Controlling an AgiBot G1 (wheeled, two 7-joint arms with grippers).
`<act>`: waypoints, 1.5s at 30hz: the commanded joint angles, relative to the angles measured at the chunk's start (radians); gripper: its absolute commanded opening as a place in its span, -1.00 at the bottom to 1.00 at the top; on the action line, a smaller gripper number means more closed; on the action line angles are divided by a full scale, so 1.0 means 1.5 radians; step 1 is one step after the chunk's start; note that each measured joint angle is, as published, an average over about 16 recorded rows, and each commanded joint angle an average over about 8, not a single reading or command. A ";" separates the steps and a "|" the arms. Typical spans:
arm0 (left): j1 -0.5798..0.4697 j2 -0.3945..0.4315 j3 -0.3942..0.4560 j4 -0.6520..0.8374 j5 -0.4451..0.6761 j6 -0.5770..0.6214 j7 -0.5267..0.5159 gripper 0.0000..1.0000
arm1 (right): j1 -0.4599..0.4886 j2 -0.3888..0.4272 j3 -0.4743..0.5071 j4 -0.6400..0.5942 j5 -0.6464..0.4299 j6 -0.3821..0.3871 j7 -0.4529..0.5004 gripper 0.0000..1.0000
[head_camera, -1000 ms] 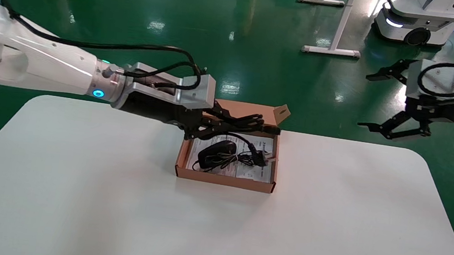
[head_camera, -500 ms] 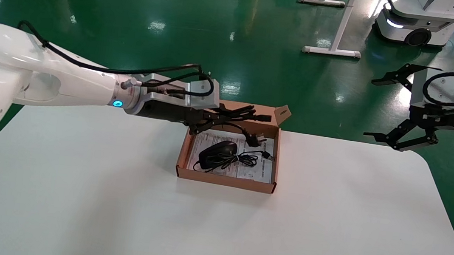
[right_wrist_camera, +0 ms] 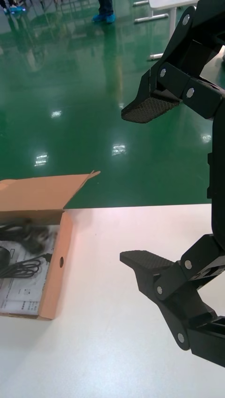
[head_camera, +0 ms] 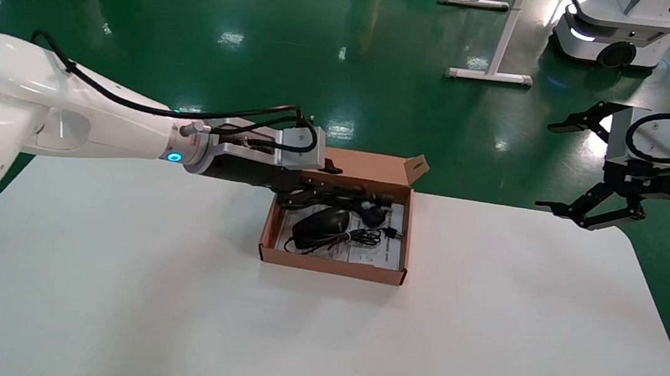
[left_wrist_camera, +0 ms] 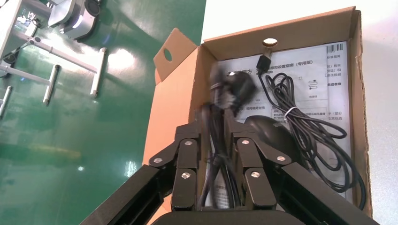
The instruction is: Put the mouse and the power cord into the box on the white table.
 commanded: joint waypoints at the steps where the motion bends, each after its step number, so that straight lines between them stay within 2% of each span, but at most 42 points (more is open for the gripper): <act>1: 0.000 0.001 0.001 0.001 0.001 -0.001 0.001 1.00 | 0.000 0.000 0.000 0.000 0.000 -0.001 0.000 1.00; 9: 0.031 -0.033 -0.026 -0.052 -0.027 0.018 -0.033 1.00 | -0.041 0.013 0.020 0.047 0.038 -0.001 0.036 1.00; 45: 0.306 -0.329 -0.260 -0.514 -0.267 0.177 -0.330 1.00 | -0.396 0.125 0.193 0.469 0.367 -0.008 0.352 1.00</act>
